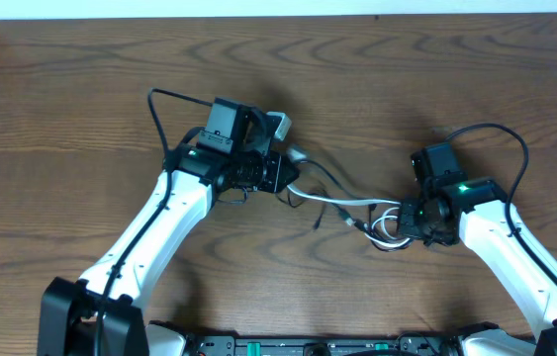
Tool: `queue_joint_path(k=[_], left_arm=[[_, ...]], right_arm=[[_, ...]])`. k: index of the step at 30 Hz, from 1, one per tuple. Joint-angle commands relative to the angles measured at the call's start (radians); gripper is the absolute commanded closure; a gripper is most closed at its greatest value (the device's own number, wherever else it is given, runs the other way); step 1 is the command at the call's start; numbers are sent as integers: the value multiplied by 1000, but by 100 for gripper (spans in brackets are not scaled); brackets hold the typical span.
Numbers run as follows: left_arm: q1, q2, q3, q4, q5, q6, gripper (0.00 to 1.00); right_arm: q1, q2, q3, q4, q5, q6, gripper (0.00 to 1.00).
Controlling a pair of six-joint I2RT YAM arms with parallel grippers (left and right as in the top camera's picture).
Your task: Untangle cables
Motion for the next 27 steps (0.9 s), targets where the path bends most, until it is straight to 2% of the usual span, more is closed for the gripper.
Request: queue_joint_path(k=[1,3,4,9,11,15,19,22,26,27], left_arm=[[15,-11,0,-7,45,-18,53],[15,-11,0,-16,45,-17,50],[15,-11,0,-18,45,-17,44],[15,-11,0,-28,45,-17,41],[11,-11,0,-46,45,-17,41],[-10,-11,0,-95,44,4,41],[-40,-11,-10,-109,37,6,42],[-60,-11,-13,-109,37,9,42],[-84,-11,-13,-108,37,33,42],[-90,-11,-13,-106,37,33,41]], right_arm=[[-13,-1,-2,-3,52,19,99],[-13,-1,-2,-3,49,14,99],[-13,-1,-2,-3,48,14,99],[-12,-1,-2,25,-43,-66,99],[-12,-1,-2,56,-149,-149,99],[-12,-1,-2,128,-492,-359,99],[-12,-1,-2,178,-703,-444,99],[-12,-1,-2,185,-685,-442,99],[-12,-1,-2,139,-540,-419,98],[-12,-1,-2,124,-499,-419,87]])
